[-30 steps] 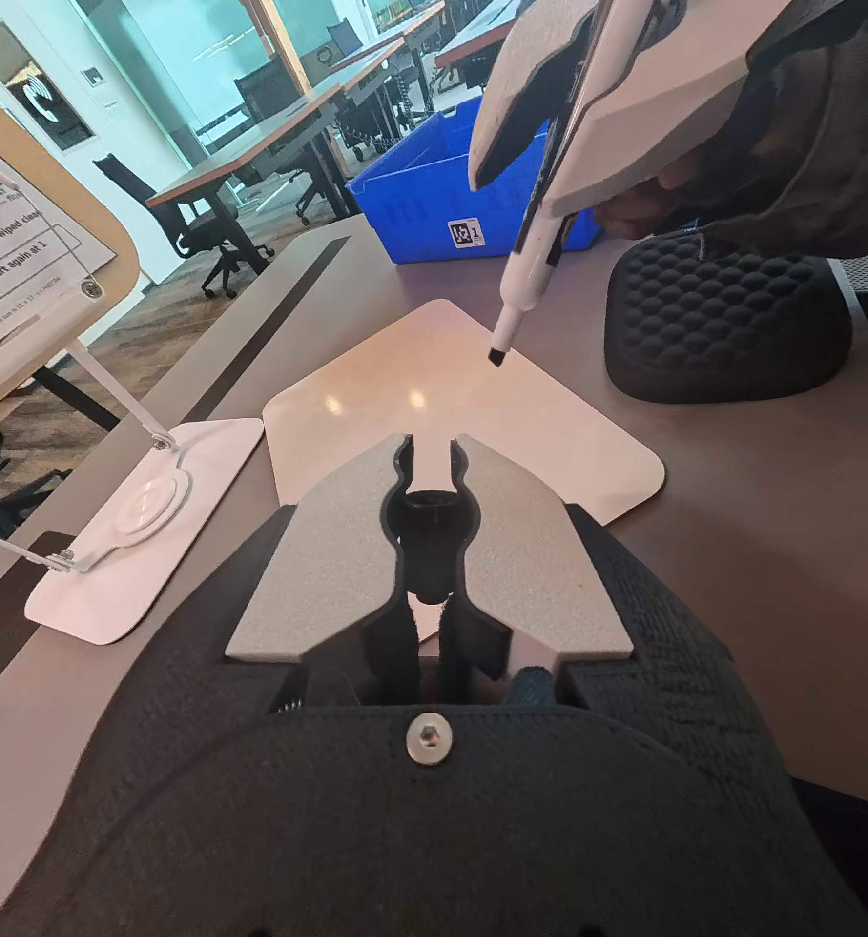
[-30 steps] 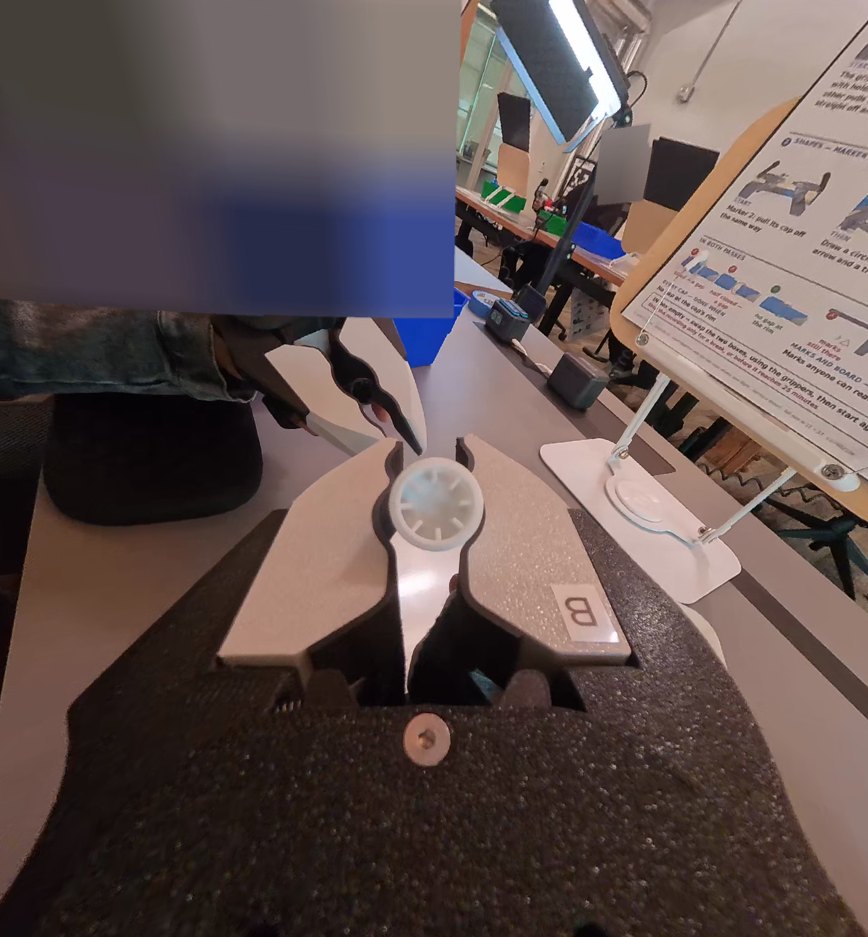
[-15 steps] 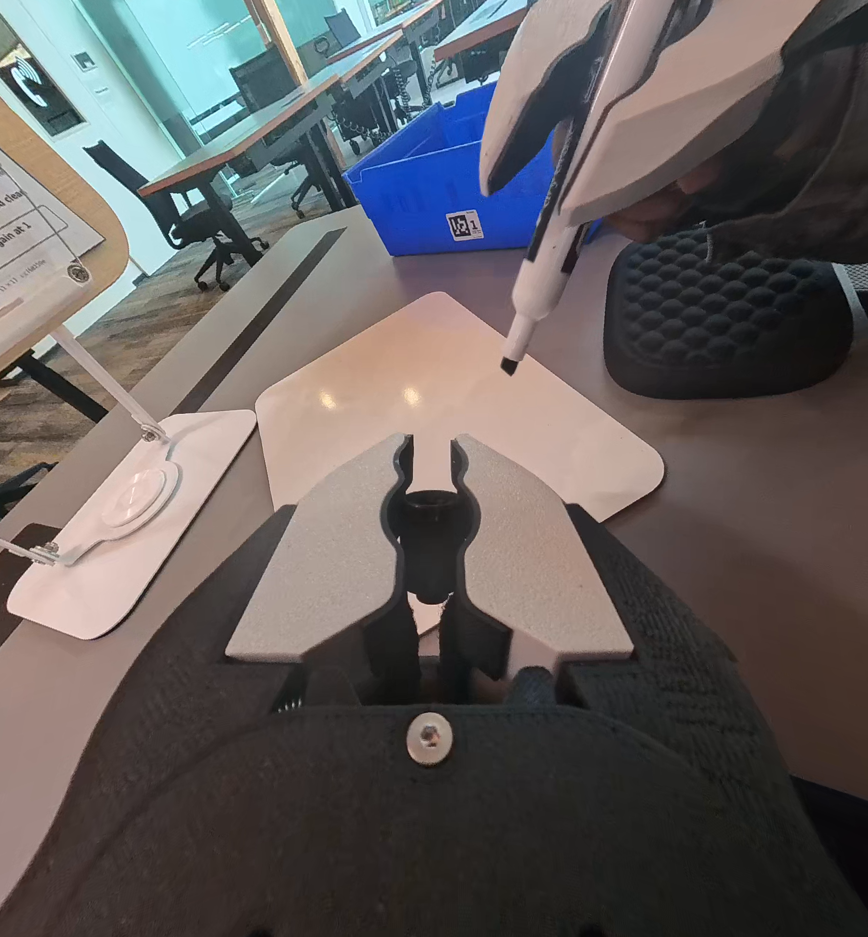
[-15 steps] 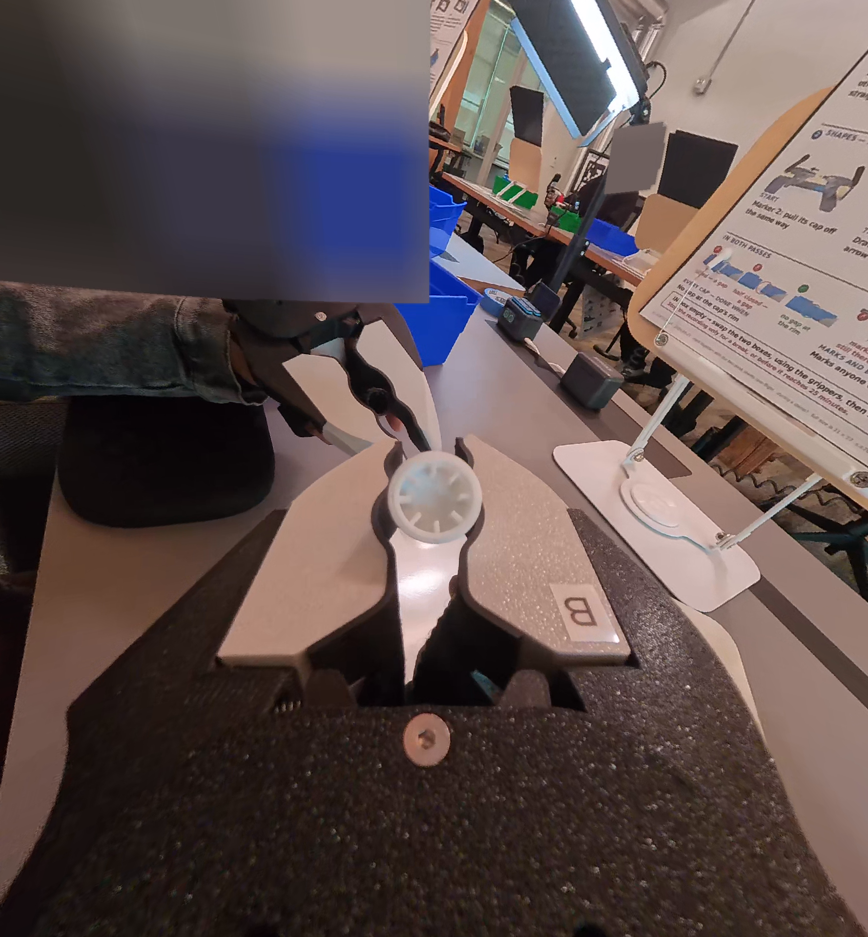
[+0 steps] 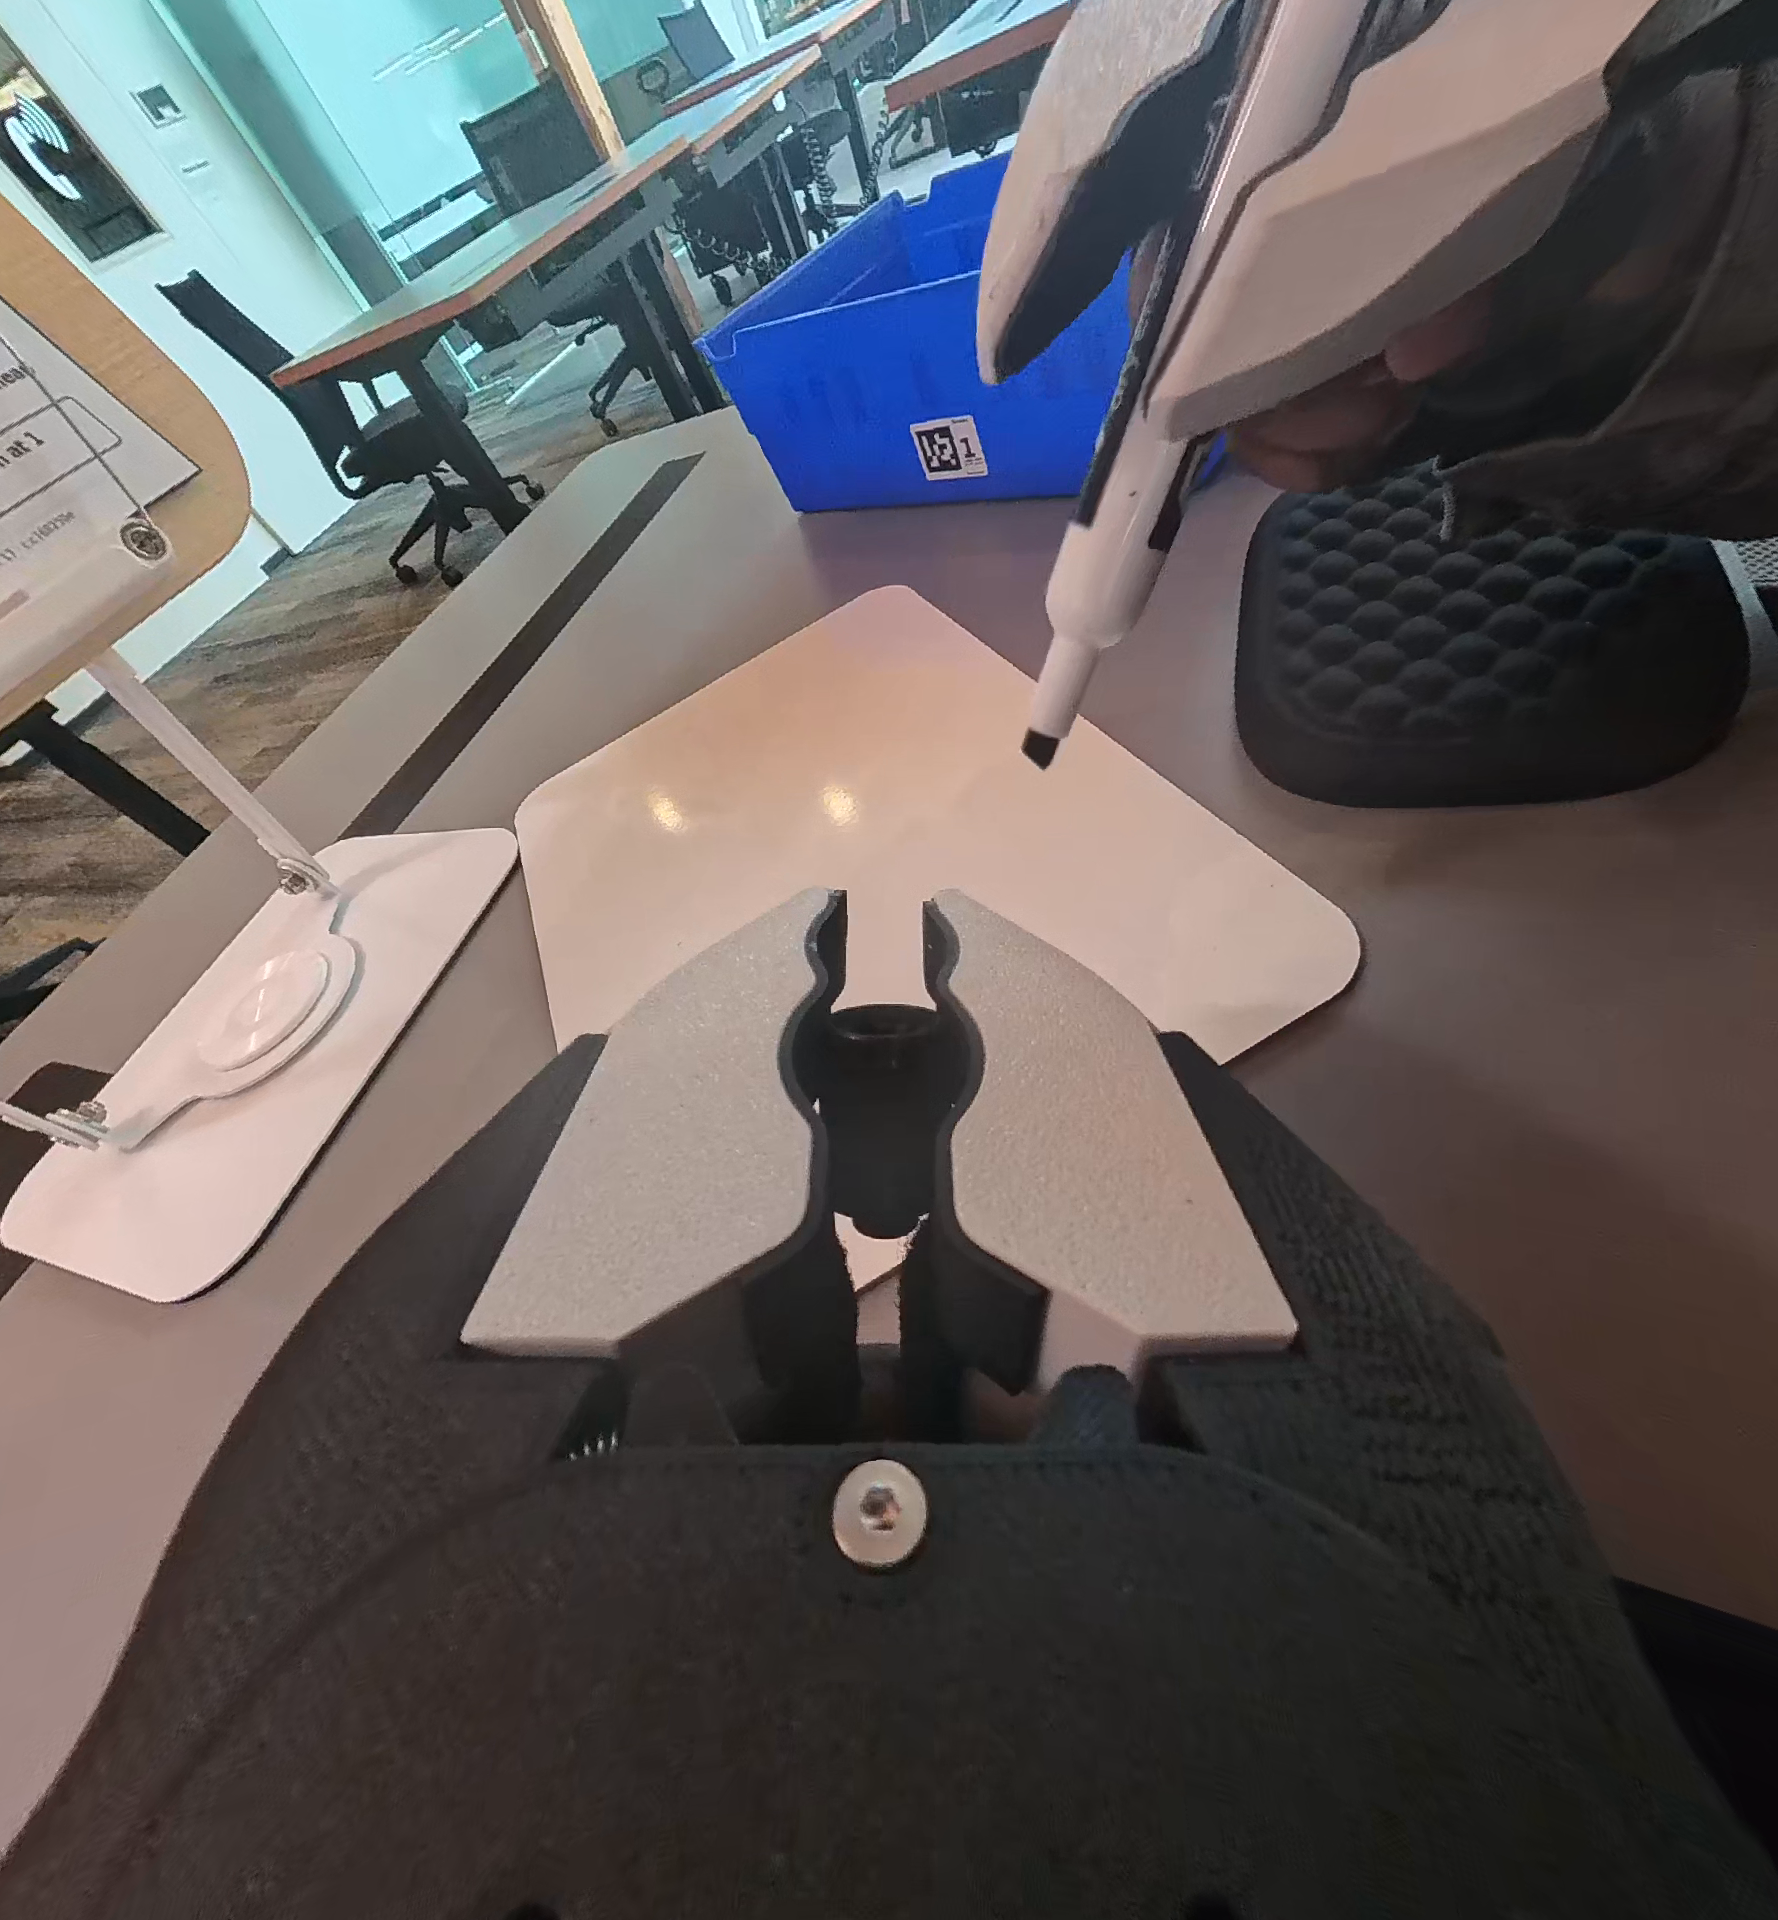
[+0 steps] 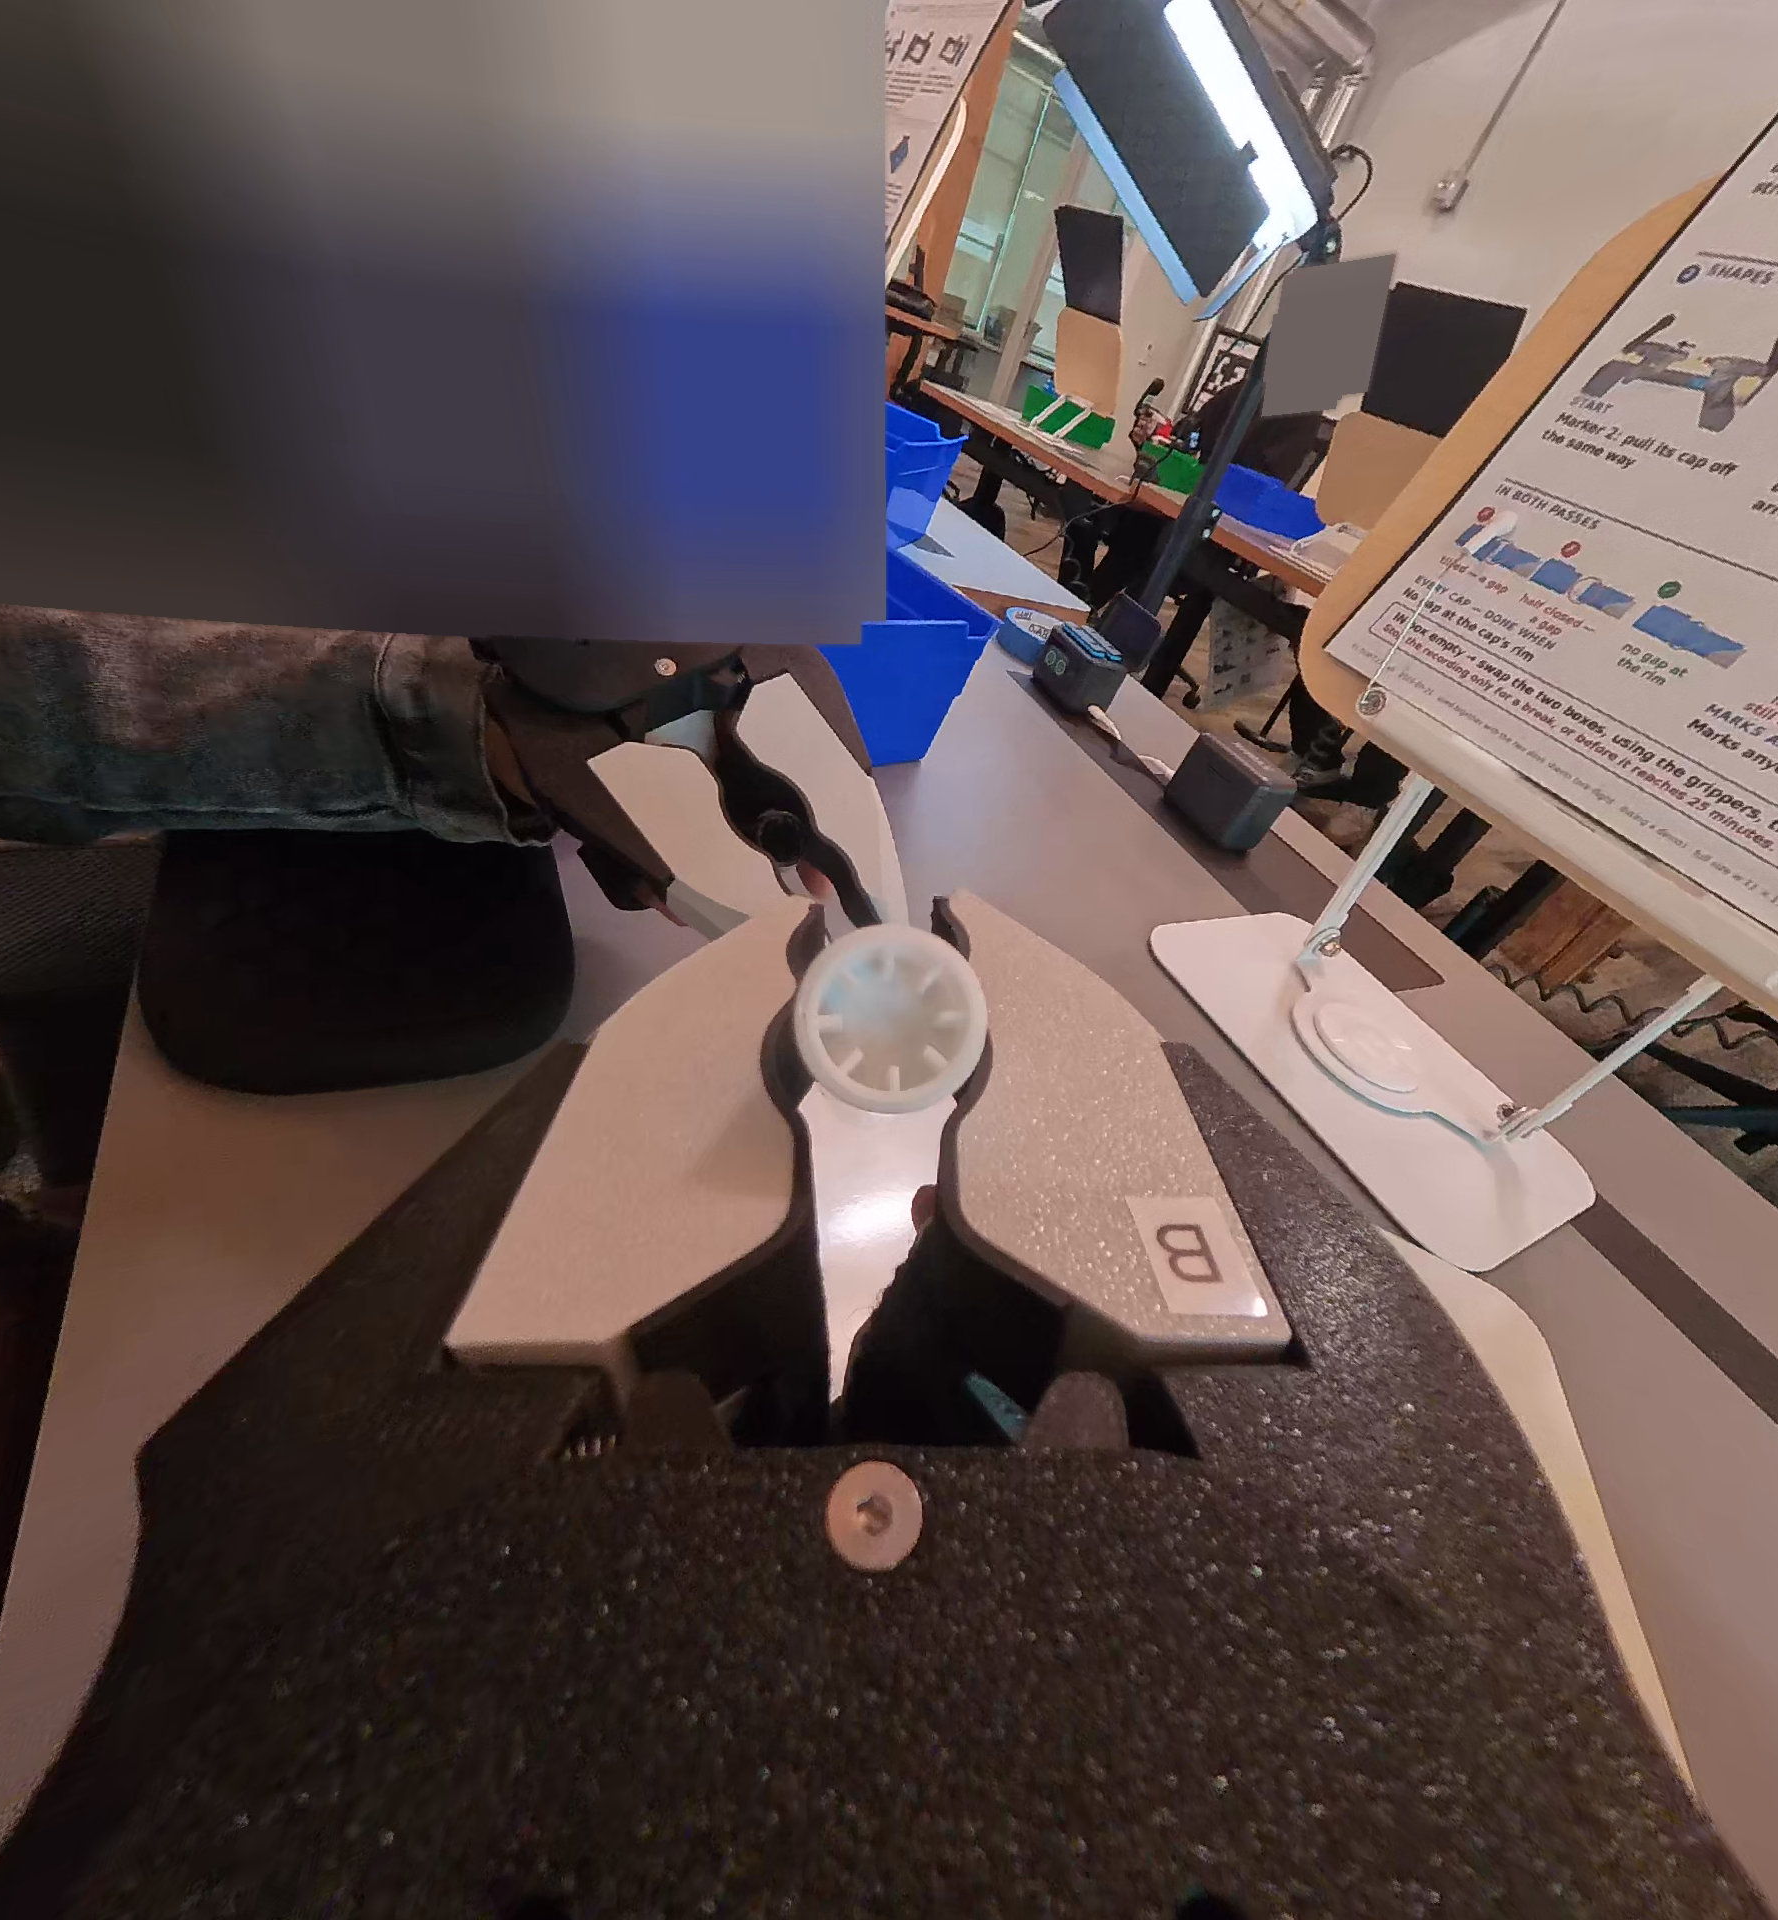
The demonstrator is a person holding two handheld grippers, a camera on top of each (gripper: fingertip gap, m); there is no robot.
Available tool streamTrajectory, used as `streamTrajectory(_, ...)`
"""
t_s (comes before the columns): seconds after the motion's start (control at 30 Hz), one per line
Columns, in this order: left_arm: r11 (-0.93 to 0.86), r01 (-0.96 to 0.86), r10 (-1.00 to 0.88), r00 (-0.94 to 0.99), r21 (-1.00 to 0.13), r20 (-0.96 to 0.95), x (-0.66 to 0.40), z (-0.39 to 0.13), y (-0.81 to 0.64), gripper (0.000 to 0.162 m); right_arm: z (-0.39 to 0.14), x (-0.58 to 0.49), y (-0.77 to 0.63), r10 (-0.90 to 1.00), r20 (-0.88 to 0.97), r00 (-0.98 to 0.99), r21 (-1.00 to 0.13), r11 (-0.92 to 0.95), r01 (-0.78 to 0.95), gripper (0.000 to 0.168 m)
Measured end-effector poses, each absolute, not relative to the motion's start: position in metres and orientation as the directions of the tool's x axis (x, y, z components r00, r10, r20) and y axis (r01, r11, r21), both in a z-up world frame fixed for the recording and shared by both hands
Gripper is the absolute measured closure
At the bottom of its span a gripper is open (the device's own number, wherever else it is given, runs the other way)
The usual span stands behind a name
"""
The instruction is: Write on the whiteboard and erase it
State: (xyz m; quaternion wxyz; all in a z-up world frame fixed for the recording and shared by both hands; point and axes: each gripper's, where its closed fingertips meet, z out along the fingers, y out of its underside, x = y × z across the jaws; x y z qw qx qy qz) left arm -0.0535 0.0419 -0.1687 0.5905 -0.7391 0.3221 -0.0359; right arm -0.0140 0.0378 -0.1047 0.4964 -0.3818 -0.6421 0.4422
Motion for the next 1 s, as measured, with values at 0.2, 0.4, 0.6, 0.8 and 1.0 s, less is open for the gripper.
streamTrajectory(0.2, -0.093, -0.422, -0.517, 0.794, -0.902, -0.319, -0.055, -0.168, 0.042, 0.148, -0.102, -0.015, 0.03, 0.923, 0.291, -0.251, -0.953, 0.302, 0.008, 0.147)
streamTrajectory(0.4, -0.085, -0.381, -0.535, 0.797, -0.921, -0.281, -0.052, -0.165, 0.04, 0.148, -0.028, 0.03, 0.028, 0.78, -0.139, -0.61, -0.856, -0.404, -0.322, 0.148)
streamTrajectory(0.6, -0.089, -0.396, -0.571, 0.772, -0.914, -0.279, -0.042, -0.173, 0.037, 0.148, 0.004, 0.079, 0.036, 0.446, -0.082, -0.891, -0.546, -0.769, -0.334, 0.148)
streamTrajectory(0.8, -0.086, -0.412, -0.584, 0.759, -0.907, -0.29, -0.038, -0.176, 0.036, 0.148, 0.015, 0.099, 0.02, 0.305, 0.077, -0.949, -0.49, -0.817, -0.303, 0.148)
streamTrajectory(1.0, -0.08, -0.406, -0.577, 0.764, -0.91, -0.29, -0.04, -0.173, 0.036, 0.148, 0.021, 0.102, 0.012, 0.277, 0.113, -0.954, -0.5, -0.814, -0.296, 0.148)
